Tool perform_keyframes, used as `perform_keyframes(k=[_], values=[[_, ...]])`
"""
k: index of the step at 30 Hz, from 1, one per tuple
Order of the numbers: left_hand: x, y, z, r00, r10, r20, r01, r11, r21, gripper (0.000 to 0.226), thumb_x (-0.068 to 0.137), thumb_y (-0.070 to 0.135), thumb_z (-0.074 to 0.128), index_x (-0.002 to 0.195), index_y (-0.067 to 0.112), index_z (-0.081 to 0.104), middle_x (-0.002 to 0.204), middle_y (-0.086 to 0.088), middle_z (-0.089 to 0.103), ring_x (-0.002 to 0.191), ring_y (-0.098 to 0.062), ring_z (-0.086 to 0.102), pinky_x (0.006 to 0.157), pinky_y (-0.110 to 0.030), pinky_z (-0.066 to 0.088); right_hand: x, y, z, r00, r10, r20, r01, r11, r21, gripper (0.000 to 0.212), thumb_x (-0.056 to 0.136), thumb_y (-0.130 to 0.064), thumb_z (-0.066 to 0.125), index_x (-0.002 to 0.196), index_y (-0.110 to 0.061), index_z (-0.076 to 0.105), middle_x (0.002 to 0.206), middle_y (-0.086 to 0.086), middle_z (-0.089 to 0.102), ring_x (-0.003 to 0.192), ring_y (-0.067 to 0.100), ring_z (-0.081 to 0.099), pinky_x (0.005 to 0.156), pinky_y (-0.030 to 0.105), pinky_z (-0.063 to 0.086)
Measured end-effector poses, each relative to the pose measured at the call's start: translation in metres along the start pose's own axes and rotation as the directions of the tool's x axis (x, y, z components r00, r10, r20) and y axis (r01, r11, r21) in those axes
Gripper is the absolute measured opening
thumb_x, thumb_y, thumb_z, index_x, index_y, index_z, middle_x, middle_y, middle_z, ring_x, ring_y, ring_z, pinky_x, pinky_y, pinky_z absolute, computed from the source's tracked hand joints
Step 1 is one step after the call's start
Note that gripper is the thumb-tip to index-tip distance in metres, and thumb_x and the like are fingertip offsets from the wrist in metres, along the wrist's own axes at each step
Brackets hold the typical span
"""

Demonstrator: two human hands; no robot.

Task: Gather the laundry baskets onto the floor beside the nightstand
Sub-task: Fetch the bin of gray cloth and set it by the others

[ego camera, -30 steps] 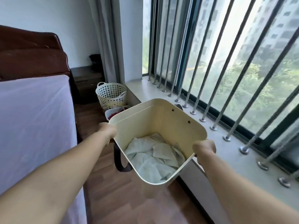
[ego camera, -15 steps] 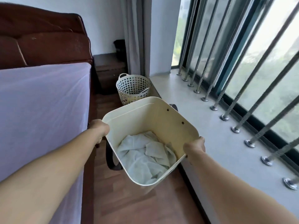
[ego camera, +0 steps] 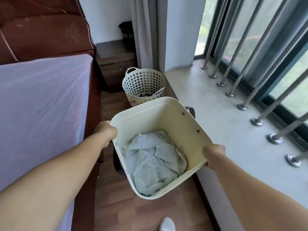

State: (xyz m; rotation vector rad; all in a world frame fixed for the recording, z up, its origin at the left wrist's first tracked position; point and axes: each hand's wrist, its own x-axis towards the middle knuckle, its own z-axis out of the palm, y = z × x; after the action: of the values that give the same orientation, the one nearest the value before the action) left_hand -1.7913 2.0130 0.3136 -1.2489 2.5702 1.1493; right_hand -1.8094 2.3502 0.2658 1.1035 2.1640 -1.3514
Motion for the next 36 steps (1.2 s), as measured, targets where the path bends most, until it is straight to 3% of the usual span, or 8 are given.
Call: perform_keyframes(k=[5,8,11,14,20,26,30,36], values=[[0.057,0.028,0.048,0.999,-0.016,-0.031,0.017,0.999,0.042,0.043,0.081,0.003,0.042,0.116,0.009,0.065,0.119,-0.016,0.065,0.106,-0.035,0.063,0.078,-0.035,0.053,0.063,-0.025,0.024,1.000,-0.017,-0.001,0.017,0.990,-0.143,0.026,0.075,0.001,0.041,0.095,-0.004,0.055,0.099,0.021,0.058,0.086,0.040,0.063,0.068,0.054,0.060],[0.090,0.028,0.077,0.997,-0.068,-0.029,0.069,0.996,0.051,0.039,0.083,0.002,0.043,0.118,0.002,0.060,0.120,-0.018,0.063,0.103,-0.034,0.060,0.072,-0.031,0.046,0.091,-0.029,0.044,1.000,-0.012,0.011,0.013,0.986,-0.166,0.024,0.077,0.003,0.040,0.096,-0.005,0.053,0.094,0.019,0.055,0.081,0.039,0.063,0.060,0.050,0.061],[0.120,0.021,0.106,0.998,-0.069,-0.011,0.070,0.997,0.017,0.037,0.085,-0.001,0.040,0.113,0.004,0.063,0.116,-0.016,0.065,0.088,-0.029,0.056,0.067,-0.028,0.043,0.117,-0.020,0.068,1.000,-0.008,0.018,0.011,0.990,-0.142,0.027,0.079,0.000,0.038,0.099,-0.005,0.054,0.091,0.018,0.056,0.068,0.035,0.062,0.042,0.032,0.054],[0.139,0.001,0.127,0.995,-0.086,0.058,0.090,0.993,-0.073,0.045,0.084,-0.004,0.034,0.117,0.009,0.062,0.116,-0.016,0.065,0.094,-0.032,0.061,0.068,-0.029,0.047,0.135,0.000,0.081,1.000,0.023,0.009,-0.022,0.998,-0.060,0.022,0.081,0.003,0.039,0.096,-0.005,0.053,0.097,0.018,0.057,0.068,0.033,0.058,0.032,0.022,0.045],[0.162,-0.047,0.189,0.981,-0.141,0.135,0.160,0.977,-0.141,0.055,0.086,-0.001,0.039,0.138,0.014,0.043,0.129,-0.014,0.058,0.111,-0.032,0.057,0.088,-0.038,0.051,0.171,0.052,0.125,0.996,0.062,-0.066,-0.061,0.998,0.019,0.026,0.075,-0.001,0.040,0.081,-0.013,0.063,0.081,0.016,0.063,0.073,0.040,0.065,0.063,0.055,0.060],[0.185,-0.089,0.244,0.955,-0.176,0.237,0.219,0.961,-0.170,0.048,0.089,-0.001,0.037,0.134,0.014,0.047,0.127,-0.013,0.060,0.112,-0.031,0.059,0.095,-0.039,0.051,0.207,0.085,0.160,0.994,0.067,-0.082,-0.064,0.997,0.030,0.030,0.073,-0.005,0.040,0.086,-0.018,0.064,0.081,0.014,0.065,0.073,0.039,0.065,0.065,0.054,0.060],[0.202,-0.110,0.277,0.948,-0.146,0.284,0.214,0.951,-0.225,0.053,0.091,-0.001,0.038,0.141,0.016,0.043,0.128,-0.010,0.060,0.102,-0.025,0.057,0.083,-0.029,0.046,0.238,0.108,0.184,0.992,0.065,-0.111,-0.058,0.996,0.066,0.031,0.073,-0.004,0.042,0.090,-0.018,0.064,0.082,0.015,0.064,0.072,0.039,0.066,0.064,0.055,0.060],[0.222,-0.135,0.318,0.923,-0.132,0.362,0.229,0.943,-0.239,0.046,0.092,0.003,0.039,0.136,0.013,0.047,0.128,-0.014,0.061,0.109,-0.028,0.060,0.083,-0.030,0.046,0.274,0.137,0.210,0.986,0.071,-0.152,-0.054,0.992,0.113,0.024,0.079,-0.001,0.043,0.091,-0.014,0.060,0.075,0.015,0.057,0.065,0.038,0.063,0.064,0.059,0.059]])
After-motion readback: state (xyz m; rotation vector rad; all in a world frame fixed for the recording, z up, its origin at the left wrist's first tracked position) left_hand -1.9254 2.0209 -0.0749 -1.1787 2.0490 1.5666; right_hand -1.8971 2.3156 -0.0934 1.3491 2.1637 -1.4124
